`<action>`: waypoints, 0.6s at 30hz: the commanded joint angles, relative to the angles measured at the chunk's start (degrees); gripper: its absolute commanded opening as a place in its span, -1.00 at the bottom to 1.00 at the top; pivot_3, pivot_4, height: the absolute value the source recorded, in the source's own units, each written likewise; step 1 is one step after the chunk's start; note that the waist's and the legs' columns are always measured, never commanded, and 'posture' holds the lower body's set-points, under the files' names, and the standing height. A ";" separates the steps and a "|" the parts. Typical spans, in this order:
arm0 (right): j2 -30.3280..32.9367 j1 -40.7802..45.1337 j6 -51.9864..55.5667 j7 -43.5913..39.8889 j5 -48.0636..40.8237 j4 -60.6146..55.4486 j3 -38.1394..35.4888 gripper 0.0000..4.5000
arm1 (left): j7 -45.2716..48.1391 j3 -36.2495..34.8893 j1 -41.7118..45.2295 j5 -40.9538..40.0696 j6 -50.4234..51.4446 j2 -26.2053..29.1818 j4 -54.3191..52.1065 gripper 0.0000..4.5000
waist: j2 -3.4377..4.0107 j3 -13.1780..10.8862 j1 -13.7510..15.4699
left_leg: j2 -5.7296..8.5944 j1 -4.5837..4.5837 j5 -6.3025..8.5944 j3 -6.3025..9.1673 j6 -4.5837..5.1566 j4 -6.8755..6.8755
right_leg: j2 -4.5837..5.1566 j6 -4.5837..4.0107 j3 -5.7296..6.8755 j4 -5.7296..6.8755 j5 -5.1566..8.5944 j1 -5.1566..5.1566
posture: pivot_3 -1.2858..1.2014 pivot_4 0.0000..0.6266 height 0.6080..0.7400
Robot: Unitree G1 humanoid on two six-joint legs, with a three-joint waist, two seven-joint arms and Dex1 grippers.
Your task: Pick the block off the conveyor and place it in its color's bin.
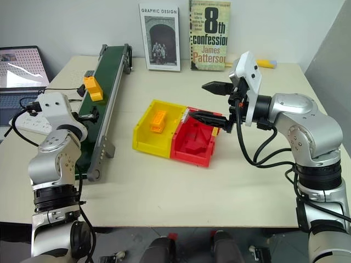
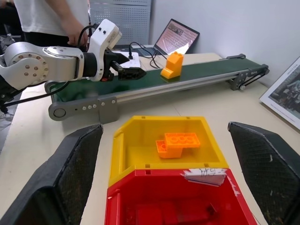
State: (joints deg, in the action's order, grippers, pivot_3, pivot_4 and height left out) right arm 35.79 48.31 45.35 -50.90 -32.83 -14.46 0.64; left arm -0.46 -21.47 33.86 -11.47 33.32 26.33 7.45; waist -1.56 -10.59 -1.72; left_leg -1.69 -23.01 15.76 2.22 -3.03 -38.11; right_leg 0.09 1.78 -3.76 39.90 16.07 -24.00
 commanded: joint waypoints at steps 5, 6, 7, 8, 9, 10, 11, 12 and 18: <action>1.33 -0.02 1.10 1.27 -2.15 -3.81 -2.70 1.00 | -0.01 0.42 1.75 0.72 -2.00 0.56 0.16 1.00 | 0.00 0.00 0.00 | 0.01 0.00 0.00 0.03 0.00 0.00 | 0.01 0.00 0.01 0.02 0.00 0.00 | 0.03 -0.52 1.00; 1.41 0.04 1.21 1.35 -2.19 -3.76 -2.74 1.00 | -0.09 0.44 1.89 0.72 -2.05 0.56 0.37 1.00 | 0.00 0.00 0.00 | 0.01 0.01 0.00 0.03 0.00 -0.01 | 0.01 0.00 0.01 0.02 0.00 0.00 | 0.03 -0.52 1.00; 1.53 0.05 1.36 1.44 -2.34 -3.81 -2.83 1.00 | -0.17 0.48 1.91 0.71 -2.05 0.57 0.37 1.00 | 0.00 0.00 -0.01 | 0.01 0.01 0.00 0.03 0.00 -0.01 | 0.01 0.00 0.01 0.02 0.00 0.01 | 0.03 -0.52 1.00; 1.59 0.10 1.45 1.53 -2.46 -3.78 -2.86 1.00 | -0.27 0.48 1.95 0.71 -2.11 0.59 0.46 1.00 | 0.00 0.00 -0.01 | 0.01 0.01 0.00 0.03 0.00 0.00 | 0.01 0.00 0.01 0.02 0.00 0.00 | 0.03 -0.52 1.00; 1.69 0.10 1.55 1.63 -2.67 -3.87 -2.94 1.00 | -0.35 0.48 1.89 0.68 -2.07 0.59 0.33 1.00 | 0.00 0.00 -0.01 | 0.01 0.01 0.00 0.03 0.00 0.00 | 0.01 0.00 0.01 0.02 0.00 0.00 | 0.03 -0.52 1.00; 1.73 0.17 1.61 1.75 -2.83 -3.84 -2.92 1.00 | -0.42 0.43 1.87 0.65 -2.06 0.59 0.29 1.00 | 0.00 0.00 -0.01 | 0.01 0.01 0.00 0.03 0.00 0.00 | 0.01 0.00 0.01 0.01 0.00 0.00 | 0.03 -0.52 1.00; 1.74 0.23 1.60 1.83 -2.91 -3.75 -2.85 1.00 | -0.45 0.32 1.88 0.54 -2.09 0.55 0.29 1.00 | 0.00 0.00 -0.01 | 0.01 0.00 0.00 0.03 0.00 0.00 | 0.01 0.00 0.02 0.01 0.00 0.00 | 0.03 -0.52 1.00; 1.82 0.21 1.34 1.81 -2.73 -3.50 -2.66 1.00 | -0.49 0.31 1.77 0.67 -2.40 0.64 0.18 0.92 | 0.00 0.00 -0.01 | 0.01 0.00 0.00 0.03 0.00 0.00 | 0.01 0.00 0.01 0.00 0.00 0.00 | 0.03 -0.52 1.00; 1.93 0.35 0.75 1.75 -2.46 -2.50 -2.45 1.00 | -1.04 -2.83 1.26 -2.76 0.50 -0.55 -1.42 0.48 | 0.00 0.00 -0.02 | 0.00 0.01 0.00 0.04 0.00 -0.01 | 0.02 0.00 0.01 0.02 0.00 0.00 | 0.03 -0.52 1.00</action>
State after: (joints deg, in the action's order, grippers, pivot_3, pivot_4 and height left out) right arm 37.07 48.01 46.97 -49.48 -35.00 -16.00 -0.18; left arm -0.65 -22.65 34.48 -13.34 32.90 25.43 9.04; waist -1.56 -10.59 -1.74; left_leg -1.69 -23.00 15.76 2.27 -3.02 -38.12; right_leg 0.10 1.78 -3.75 39.92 16.07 -24.00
